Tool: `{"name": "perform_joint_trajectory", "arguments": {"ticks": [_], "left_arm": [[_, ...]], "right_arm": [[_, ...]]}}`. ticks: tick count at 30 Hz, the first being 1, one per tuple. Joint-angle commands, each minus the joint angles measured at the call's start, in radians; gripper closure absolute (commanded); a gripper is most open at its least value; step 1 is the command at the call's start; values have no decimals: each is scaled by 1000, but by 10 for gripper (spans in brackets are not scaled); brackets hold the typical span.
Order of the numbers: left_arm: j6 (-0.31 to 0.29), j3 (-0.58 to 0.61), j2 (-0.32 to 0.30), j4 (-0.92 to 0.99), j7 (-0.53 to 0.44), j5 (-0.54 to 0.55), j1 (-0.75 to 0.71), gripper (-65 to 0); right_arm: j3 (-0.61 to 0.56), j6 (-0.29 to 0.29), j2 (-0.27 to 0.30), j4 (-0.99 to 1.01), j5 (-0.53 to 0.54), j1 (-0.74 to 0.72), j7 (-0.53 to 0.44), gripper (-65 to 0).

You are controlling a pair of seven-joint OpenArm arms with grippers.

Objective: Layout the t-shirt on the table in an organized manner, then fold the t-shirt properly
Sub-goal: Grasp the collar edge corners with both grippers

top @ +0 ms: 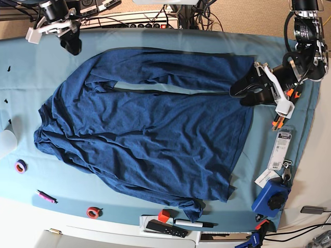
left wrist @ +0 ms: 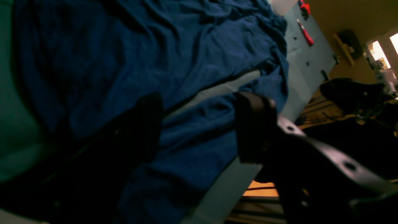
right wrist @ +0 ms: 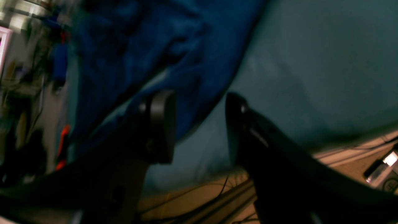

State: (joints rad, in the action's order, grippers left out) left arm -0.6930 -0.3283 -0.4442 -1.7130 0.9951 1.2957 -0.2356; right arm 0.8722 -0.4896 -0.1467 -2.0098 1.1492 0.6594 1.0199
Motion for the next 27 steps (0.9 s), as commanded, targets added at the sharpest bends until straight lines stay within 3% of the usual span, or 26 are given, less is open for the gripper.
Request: {"name": "perform_joint_trajectory", "arguments": {"ticks": [1,9,19,27], "left_arm": [[-5,-6,-16,-16,-15,29,5,-354],[-5,-6,-16,-16,-15,29,2,-354],[-5,-6,-16,-16,-16,29,2,-354],[-5,-6,-16,-16,-16,29,3,-354]], "right_arm": [[4,2,8,-17,16,6,-29,-258],[4,93,8,-17,-76,-60,-70,-258],[-7,109,8,42,-152,-151,-85,-258],[-142,81,8,180,-202,-210,-111,-258]]}}
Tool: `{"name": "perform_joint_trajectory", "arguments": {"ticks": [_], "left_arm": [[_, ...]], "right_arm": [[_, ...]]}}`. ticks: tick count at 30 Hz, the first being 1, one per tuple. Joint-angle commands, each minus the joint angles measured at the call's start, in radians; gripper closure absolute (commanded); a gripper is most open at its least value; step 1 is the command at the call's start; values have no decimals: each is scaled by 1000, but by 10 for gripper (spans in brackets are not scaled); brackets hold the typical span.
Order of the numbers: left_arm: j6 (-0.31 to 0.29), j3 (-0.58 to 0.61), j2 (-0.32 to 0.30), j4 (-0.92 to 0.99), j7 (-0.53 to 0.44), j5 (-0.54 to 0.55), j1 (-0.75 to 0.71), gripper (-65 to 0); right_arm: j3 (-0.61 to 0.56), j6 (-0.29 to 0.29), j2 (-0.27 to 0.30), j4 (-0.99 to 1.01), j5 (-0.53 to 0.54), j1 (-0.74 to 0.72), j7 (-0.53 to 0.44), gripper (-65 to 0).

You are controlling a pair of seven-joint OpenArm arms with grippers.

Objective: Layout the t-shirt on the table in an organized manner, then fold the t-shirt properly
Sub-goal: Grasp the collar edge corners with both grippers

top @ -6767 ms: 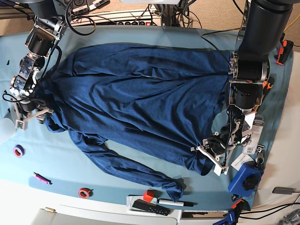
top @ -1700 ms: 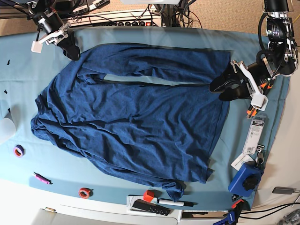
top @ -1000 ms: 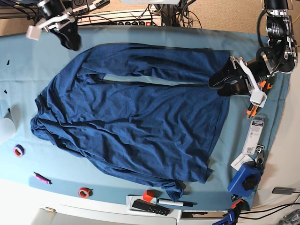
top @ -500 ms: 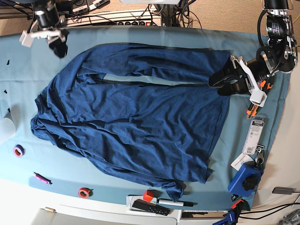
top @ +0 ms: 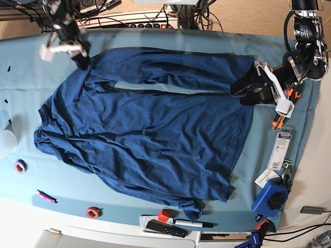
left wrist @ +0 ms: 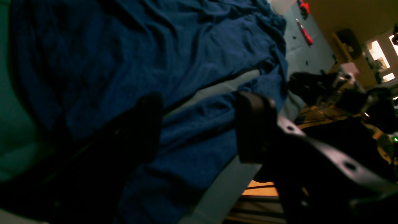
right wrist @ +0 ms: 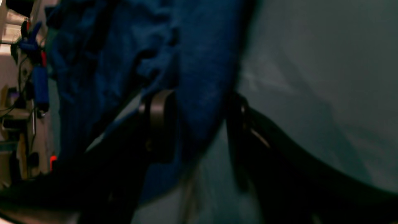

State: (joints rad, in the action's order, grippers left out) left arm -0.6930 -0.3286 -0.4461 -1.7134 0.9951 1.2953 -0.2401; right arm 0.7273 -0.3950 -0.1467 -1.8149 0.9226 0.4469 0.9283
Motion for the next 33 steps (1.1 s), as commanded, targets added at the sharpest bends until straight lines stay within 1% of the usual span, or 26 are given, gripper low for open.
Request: {"name": "perform_joint_trajectory", "arguments": {"ticks": [1,6,8,12,13,15,16,17,21,24,29,31,32,33], "left_arm": [[-5,-6,-14,-16,-16,30,7,-354],[-5,-6,-14,-16,-16,30,7,-354],[-5,-6,-14,-16,-16,30,7,-354],[-5,-6,-14,-16,-16,30,7,-354],[-5,-6,-14,-16,-15,30,6,-354],[-5,-7,-14,-16,-15,30,-2,-354],[10,-10,-14,-16,-16,30,-11,-354],[16,-15,-14,-16,-16,30,-21,-354],[16,-44,-14,-16,-15,52,-80,-354],[16,-56,-15,-16,-6,46,-122,-354],[24,-59,-20,-16,-9,-64,-173,-354],[24,-58,-19,-15,-21,-115,-188,-354],[31,-58,-20,-15,-40,-149,-193,-354],[56,-58,-19,-15,-58,-187,-198,-354]], "right_arm": [[-19,-6,8,-14,10,-3,-20,-258],[-116,23,8,-14,-56,-18,-41,-258],[-126,27,8,-14,-77,-17,-39,-258],[-114,27,8,-14,-83,-17,-38,-253],[-110,26,8,-14,-83,-17,-36,-218],[-100,20,8,-14,-83,-17,-27,-101],[-95,10,8,-14,-83,-17,-19,-41],[-89,2,8,-14,-83,-17,-13,0],[-84,-2,8,-14,-83,-17,-12,0],[-84,-2,8,-14,-83,-17,-11,0],[-84,-2,8,-14,-82,-17,-2,0],[-84,-12,8,-14,-82,-17,2,0],[-84,-25,8,-14,-82,-17,3,0],[-84,-37,8,-14,-82,-18,3,0]]}}
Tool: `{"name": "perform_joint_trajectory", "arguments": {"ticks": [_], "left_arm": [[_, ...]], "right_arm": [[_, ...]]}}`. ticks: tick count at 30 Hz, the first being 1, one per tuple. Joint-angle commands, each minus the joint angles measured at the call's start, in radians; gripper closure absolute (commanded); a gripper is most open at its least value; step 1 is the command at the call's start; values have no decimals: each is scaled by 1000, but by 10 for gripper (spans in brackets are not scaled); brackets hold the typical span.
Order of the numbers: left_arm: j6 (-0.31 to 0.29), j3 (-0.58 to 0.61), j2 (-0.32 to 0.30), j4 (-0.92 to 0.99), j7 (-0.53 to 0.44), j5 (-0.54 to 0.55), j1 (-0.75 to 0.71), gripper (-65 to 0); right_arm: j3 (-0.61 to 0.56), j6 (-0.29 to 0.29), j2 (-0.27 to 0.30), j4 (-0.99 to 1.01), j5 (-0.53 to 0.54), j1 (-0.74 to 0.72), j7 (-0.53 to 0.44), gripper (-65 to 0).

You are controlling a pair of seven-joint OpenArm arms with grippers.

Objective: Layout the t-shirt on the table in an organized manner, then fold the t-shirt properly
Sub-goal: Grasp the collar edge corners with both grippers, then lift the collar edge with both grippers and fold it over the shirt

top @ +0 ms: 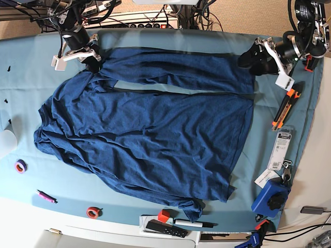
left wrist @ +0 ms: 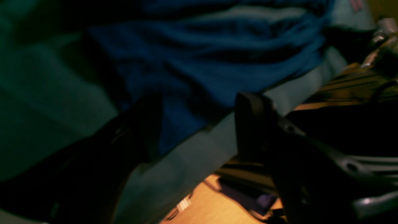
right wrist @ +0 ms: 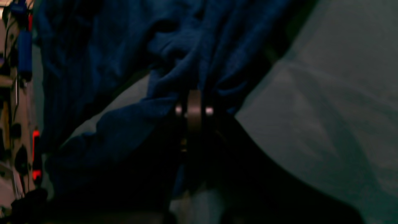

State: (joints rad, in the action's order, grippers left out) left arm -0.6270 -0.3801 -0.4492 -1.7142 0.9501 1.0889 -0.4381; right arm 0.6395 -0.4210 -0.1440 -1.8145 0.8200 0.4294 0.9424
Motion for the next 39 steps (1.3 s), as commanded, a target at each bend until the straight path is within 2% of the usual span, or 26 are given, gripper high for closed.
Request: {"name": "perform_joint_trajectory", "arguments": {"ticks": [1,3,6,8,14,17,24,25,27,31,33,36,39], "left_arm": [[7,-7,-16,-14,-31,-17,-1,-354],[11,-7,-16,-14,-65,-83,-1,-354],[60,-7,-16,-14,-103,-153,0,-354],[70,-6,-16,-14,-113,-177,0,-354],[70,10,9,-3,-103,-177,1,-354],[96,63,11,48,-107,-177,2,-354],[72,158,12,100,-109,-121,3,-353],[61,157,15,100,-103,-116,5,-336],[50,154,17,100,-95,-100,6,-256],[30,154,17,99,-94,-82,6,0],[31,154,17,97,-94,-78,6,0],[16,154,17,72,-90,-41,6,0],[-25,154,17,28,-78,-33,6,0]], "right_arm": [[4,-13,6,-15,21,0,-11,0],[4,-13,6,-15,21,0,-11,0],[4,-13,6,-15,21,0,-12,0],[4,-13,6,-15,21,0,-11,0],[4,-13,6,-15,21,0,-12,0],[4,-13,6,-15,21,0,-12,0],[4,-13,6,-15,21,0,-11,0],[4,-13,6,-15,21,0,-11,0],[4,-13,6,-15,21,0,-11,0],[4,-13,6,-15,29,0,-2,0],[4,-18,6,-16,63,0,27,0],[4,-71,6,-17,89,0,53,0],[4,-73,6,-18,89,0,55,0]]}}
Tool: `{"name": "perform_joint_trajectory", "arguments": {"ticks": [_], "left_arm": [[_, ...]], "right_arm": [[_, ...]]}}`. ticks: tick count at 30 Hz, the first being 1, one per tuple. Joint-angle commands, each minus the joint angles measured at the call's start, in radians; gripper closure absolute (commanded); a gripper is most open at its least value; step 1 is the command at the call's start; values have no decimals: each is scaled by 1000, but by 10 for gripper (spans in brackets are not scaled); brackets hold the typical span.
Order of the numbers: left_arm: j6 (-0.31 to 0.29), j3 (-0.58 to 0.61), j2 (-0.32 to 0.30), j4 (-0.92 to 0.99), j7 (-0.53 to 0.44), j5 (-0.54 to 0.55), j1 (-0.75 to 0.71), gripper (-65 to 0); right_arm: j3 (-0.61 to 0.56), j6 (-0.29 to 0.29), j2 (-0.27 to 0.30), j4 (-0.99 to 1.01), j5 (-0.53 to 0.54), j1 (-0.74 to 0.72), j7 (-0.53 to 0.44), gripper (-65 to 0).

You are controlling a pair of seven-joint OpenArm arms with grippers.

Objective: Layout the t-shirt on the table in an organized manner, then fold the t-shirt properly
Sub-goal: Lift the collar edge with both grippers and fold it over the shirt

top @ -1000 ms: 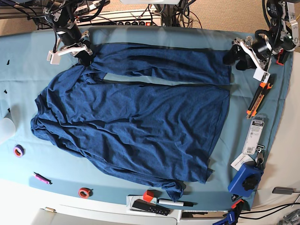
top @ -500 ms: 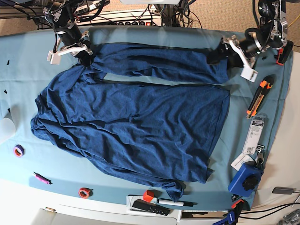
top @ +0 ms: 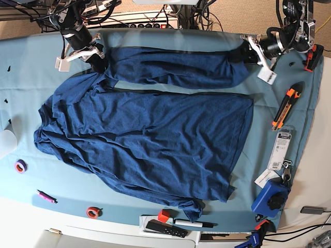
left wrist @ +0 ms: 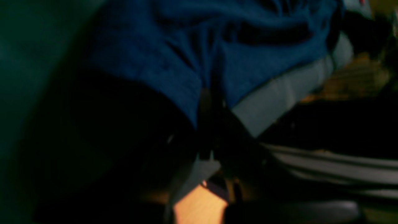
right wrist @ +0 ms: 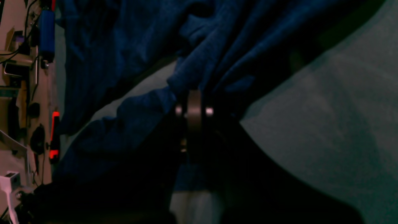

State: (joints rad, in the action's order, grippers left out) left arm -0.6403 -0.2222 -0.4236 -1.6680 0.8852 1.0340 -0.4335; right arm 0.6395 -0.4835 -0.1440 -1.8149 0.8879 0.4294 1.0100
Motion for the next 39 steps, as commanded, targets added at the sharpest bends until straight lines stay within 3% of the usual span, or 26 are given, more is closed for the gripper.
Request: {"name": "perform_joint_trajectory", "arguments": {"ticks": [1,15,22,26,33,39], "left_arm": [[-15,-3,-9,-35,-9,22,2,0],[-15,-18,-9,-239,-10,22,16,0],[-15,-18,-9,-246,-24,21,74,0],[-15,-16,-8,-245,-95,-45,140,0],[17,-16,-3,-218,-150,-157,317,0],[15,-16,-3,-215,-153,-208,395,0]], "right_arm": [[4,-11,6,-18,21,0,-11,0],[196,-18,6,-244,12,0,30,0],[168,-21,6,-248,38,0,27,0],[128,-63,6,-248,27,-32,-11,0],[29,-57,6,-248,-204,-193,-79,0],[-62,3,6,-246,-412,-273,-145,0]]}}
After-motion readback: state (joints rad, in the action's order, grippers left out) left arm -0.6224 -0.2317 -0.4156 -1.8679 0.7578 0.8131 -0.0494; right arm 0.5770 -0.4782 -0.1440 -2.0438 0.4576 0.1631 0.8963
